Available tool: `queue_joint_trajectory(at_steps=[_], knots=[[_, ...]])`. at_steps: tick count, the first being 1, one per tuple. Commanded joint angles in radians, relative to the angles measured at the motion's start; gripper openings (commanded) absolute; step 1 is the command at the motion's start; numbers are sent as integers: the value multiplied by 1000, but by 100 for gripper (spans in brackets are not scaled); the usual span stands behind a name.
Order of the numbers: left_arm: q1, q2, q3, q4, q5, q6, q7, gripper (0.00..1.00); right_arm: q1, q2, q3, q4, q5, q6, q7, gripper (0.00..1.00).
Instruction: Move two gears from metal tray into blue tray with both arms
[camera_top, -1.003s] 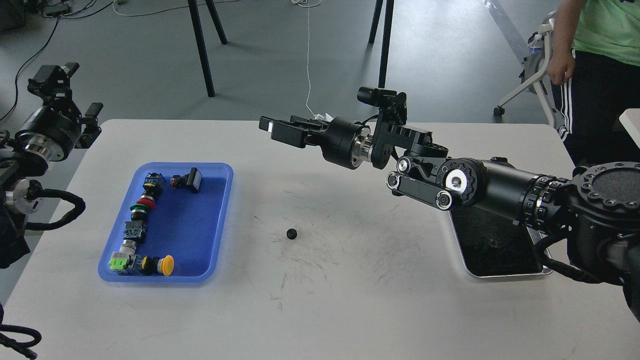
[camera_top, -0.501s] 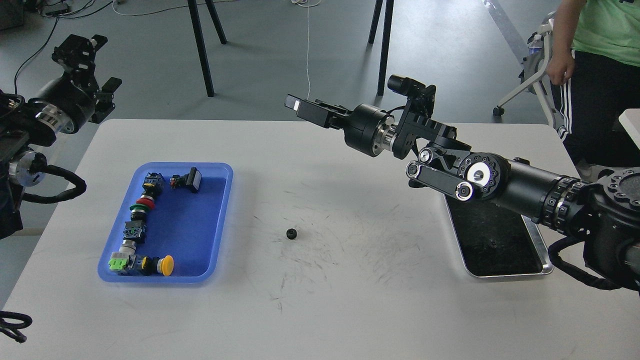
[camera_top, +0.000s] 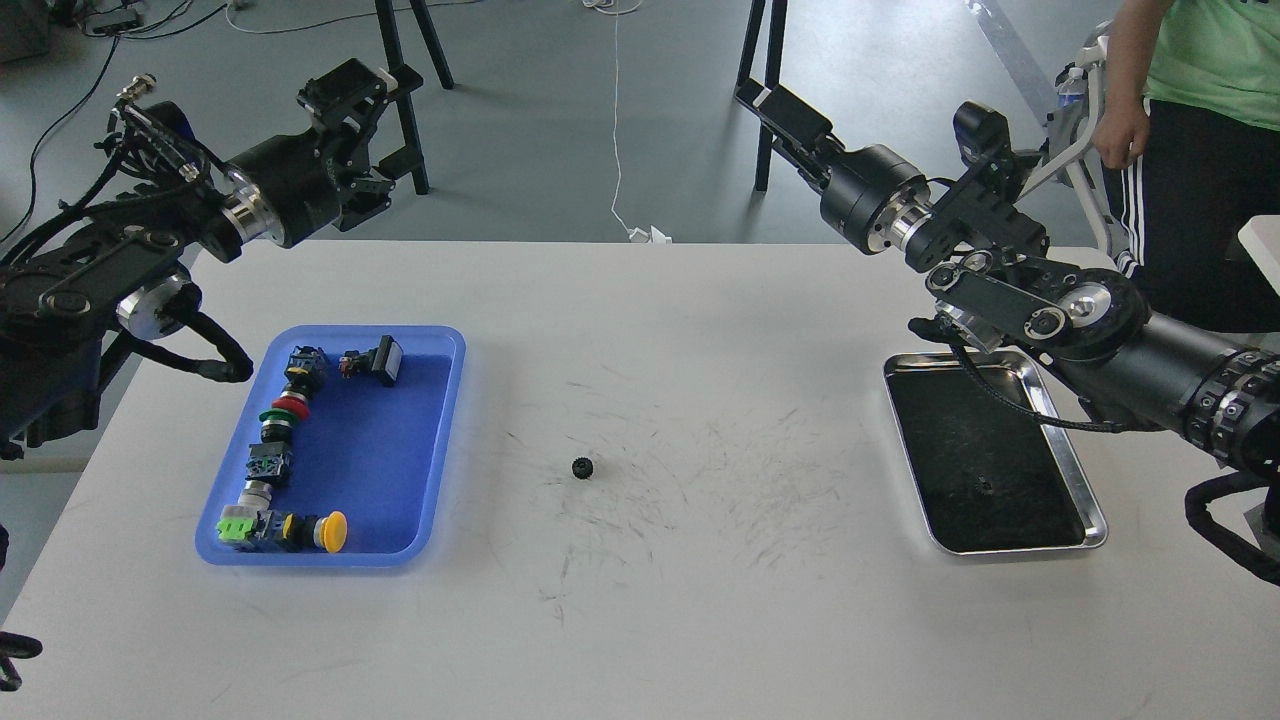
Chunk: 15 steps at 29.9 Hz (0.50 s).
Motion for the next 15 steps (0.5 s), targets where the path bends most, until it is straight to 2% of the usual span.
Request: queue_joint_trajectory(at_steps=[1, 4, 7, 12, 15], knots=[[2, 29, 3, -94, 77, 0, 0, 98, -8, -44, 22, -9, 52, 4, 0, 94], [-1, 43, 6, -158, 195, 0, 0, 98, -26, -64, 47, -8, 72, -1, 0, 94], [-16, 100, 8, -272, 264, 0, 0, 98, -55, -82, 77, -6, 72, -4, 0, 94], [-36, 123, -4, -318, 467, 0, 0, 98, -80, -113, 93, -5, 72, -8, 0, 94], [-61, 129, -3, -324, 481, 0, 0, 98, -84, -125, 108, -2, 72, -11, 0, 94]])
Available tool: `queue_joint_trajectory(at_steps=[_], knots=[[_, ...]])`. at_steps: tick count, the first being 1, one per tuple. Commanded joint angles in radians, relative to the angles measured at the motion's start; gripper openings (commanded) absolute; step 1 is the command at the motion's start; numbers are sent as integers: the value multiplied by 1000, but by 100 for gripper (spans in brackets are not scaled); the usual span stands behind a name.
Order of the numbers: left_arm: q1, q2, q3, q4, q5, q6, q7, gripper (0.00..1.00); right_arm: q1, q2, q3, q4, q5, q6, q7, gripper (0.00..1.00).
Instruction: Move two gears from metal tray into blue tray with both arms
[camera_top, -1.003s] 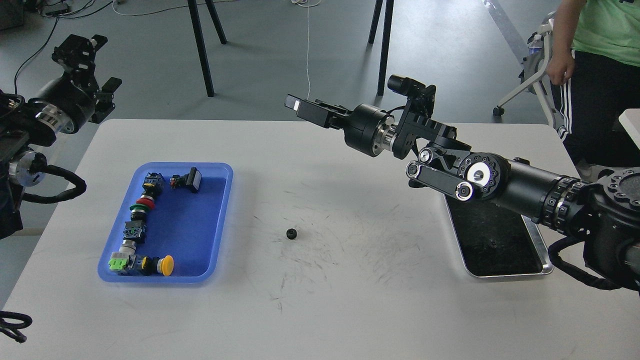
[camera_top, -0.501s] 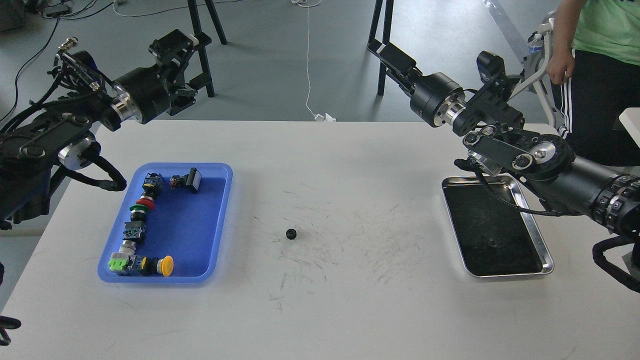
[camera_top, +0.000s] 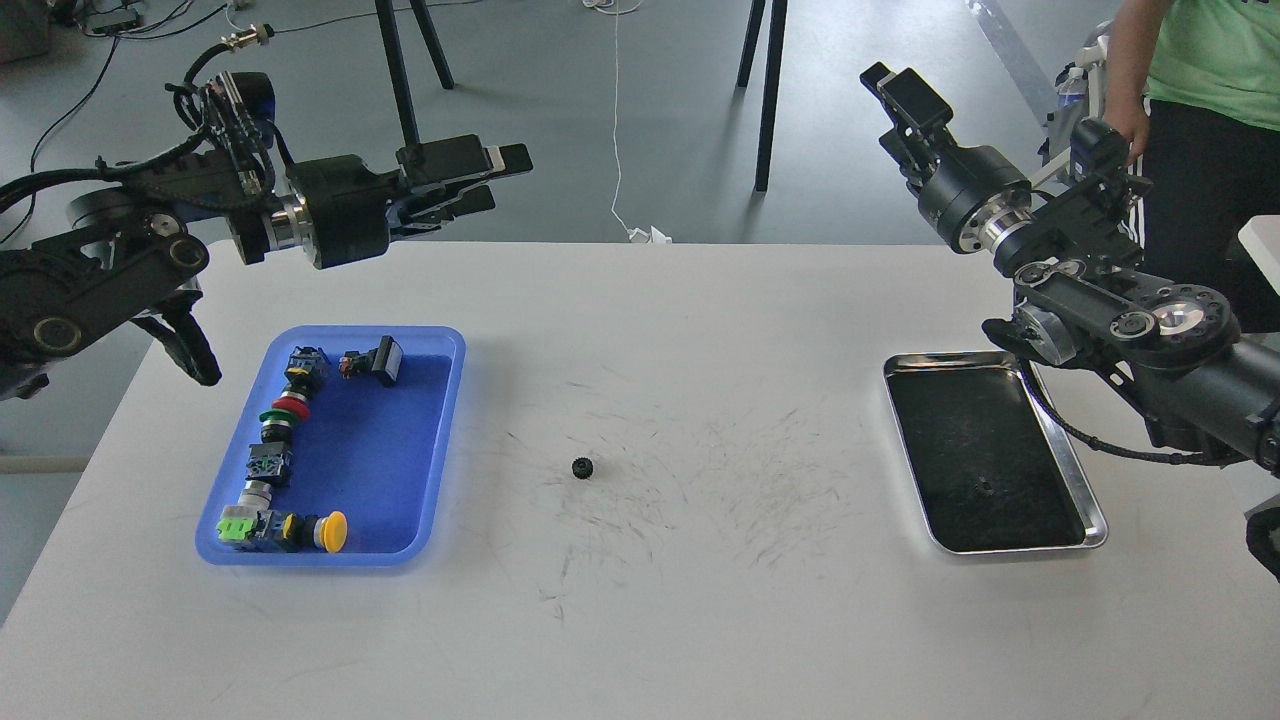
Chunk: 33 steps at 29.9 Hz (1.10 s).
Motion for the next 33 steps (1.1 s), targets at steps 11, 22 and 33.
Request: queue_joint_trajectory(at_steps=[11, 22, 33], knots=[[-32, 26, -22, 31, -94, 0, 0, 98, -11, -25, 28, 6, 0, -6, 0, 94], [-17, 28, 23, 2, -35, 0, 0, 98, -10, -16, 35, 6, 0, -6, 0, 94], [-17, 8, 29, -188, 108, 0, 0, 98, -21, -25, 65, 6, 0, -6, 0, 95]])
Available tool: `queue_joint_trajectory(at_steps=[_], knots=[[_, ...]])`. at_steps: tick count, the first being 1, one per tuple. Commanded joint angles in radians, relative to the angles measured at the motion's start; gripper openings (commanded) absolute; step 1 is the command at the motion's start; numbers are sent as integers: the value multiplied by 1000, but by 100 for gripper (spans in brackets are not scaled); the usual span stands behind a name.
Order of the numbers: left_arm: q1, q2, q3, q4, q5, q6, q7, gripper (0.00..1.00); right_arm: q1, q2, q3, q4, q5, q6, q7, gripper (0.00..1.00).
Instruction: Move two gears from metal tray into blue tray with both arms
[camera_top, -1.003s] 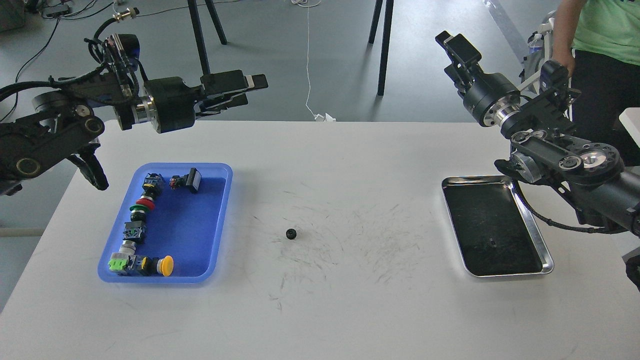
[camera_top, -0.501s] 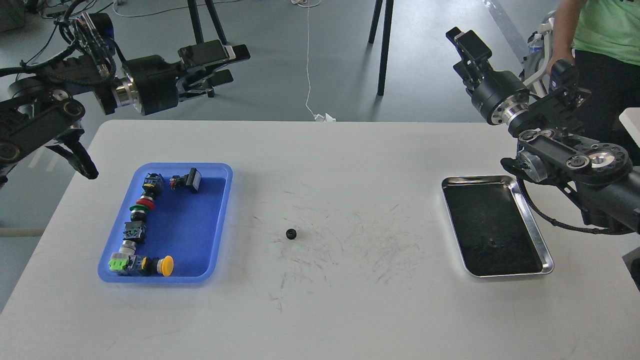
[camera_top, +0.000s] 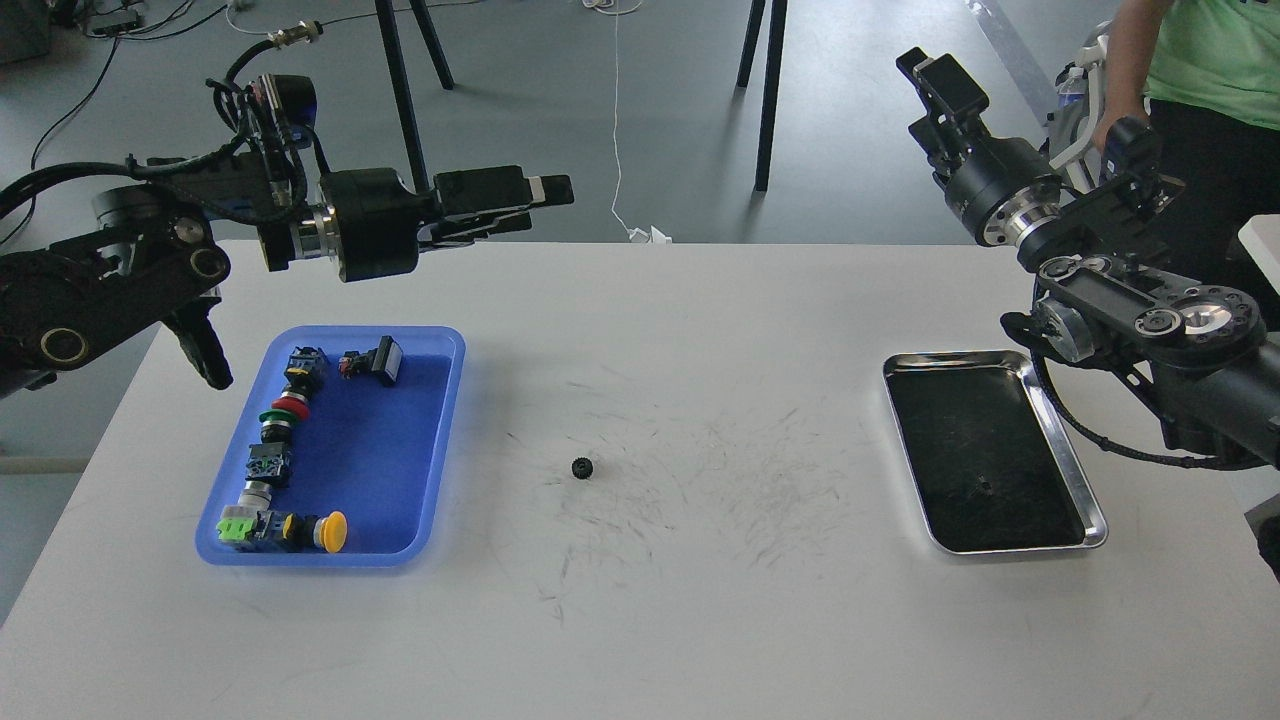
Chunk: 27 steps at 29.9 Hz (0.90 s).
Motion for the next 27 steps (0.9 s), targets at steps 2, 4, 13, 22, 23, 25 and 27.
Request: queue_joint_trajectory(at_steps=[2, 4, 13, 22, 23, 25, 27], knots=[[7, -8, -2, -95, 88, 0, 0, 98, -2, -2, 11, -1, 0, 0, 0, 95], [7, -30, 1, -110, 128, 0, 0, 98, -1, -2, 13, -2, 0, 0, 0, 95], [21, -125, 14, -104, 266, 0, 0, 98, -1, -20, 86, -10, 1, 5, 0, 95], [74, -140, 40, -98, 329, 0, 0, 98, -38, -68, 103, -1, 181, 17, 0, 95], [79, -151, 43, -98, 349, 0, 0, 98, -48, -74, 108, -1, 189, 17, 0, 95], [102, -163, 51, -98, 377, 0, 0, 98, -68, -75, 117, -1, 192, 18, 0, 95], [137, -169, 46, -97, 395, 0, 0, 98, -78, -75, 136, -1, 195, 18, 0, 95]])
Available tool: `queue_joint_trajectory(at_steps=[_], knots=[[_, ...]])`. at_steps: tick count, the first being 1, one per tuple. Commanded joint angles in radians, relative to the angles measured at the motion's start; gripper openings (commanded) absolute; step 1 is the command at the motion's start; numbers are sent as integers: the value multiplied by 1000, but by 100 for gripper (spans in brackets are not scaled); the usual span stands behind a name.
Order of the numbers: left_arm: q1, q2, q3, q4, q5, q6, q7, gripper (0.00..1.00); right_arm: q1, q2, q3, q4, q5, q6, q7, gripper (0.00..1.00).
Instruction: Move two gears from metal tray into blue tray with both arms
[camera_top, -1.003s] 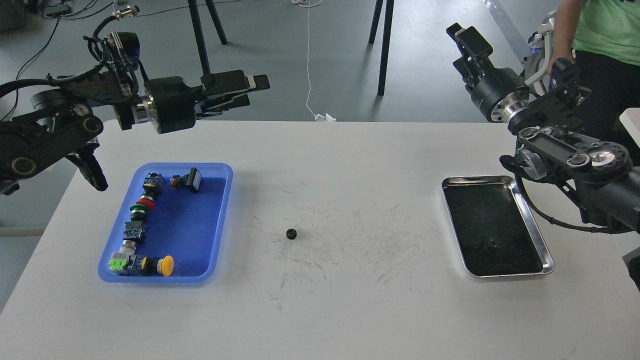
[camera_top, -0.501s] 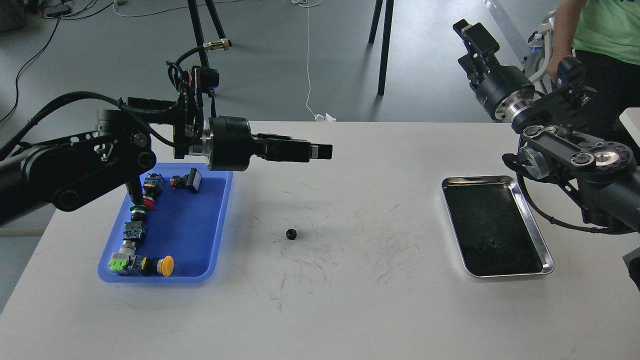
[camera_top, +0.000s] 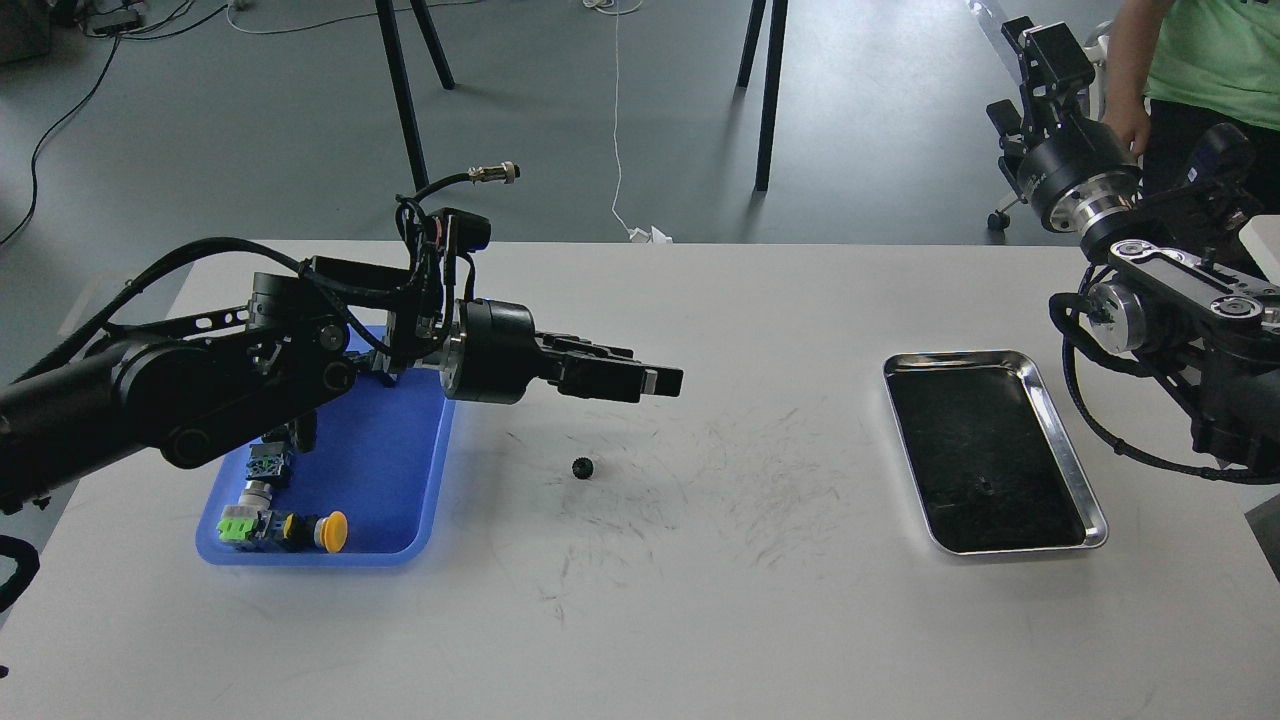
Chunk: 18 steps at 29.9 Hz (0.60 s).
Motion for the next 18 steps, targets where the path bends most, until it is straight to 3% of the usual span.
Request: queue_joint_trajectory(at_steps=[1, 6, 9, 18], knots=[[41, -14, 6, 8, 45, 7, 0, 98, -23, -4, 28, 0, 14, 1, 0, 95], [67, -20, 9, 24, 102, 64, 0, 98, -34, -5, 46, 1, 85, 10, 0, 95], [91, -68, 21, 64, 166, 143, 0, 98, -40, -11, 48, 1, 114, 22, 0, 95], [134, -111, 41, 89, 330, 228, 0, 98, -63, -11, 54, 4, 114, 24, 0, 95]])
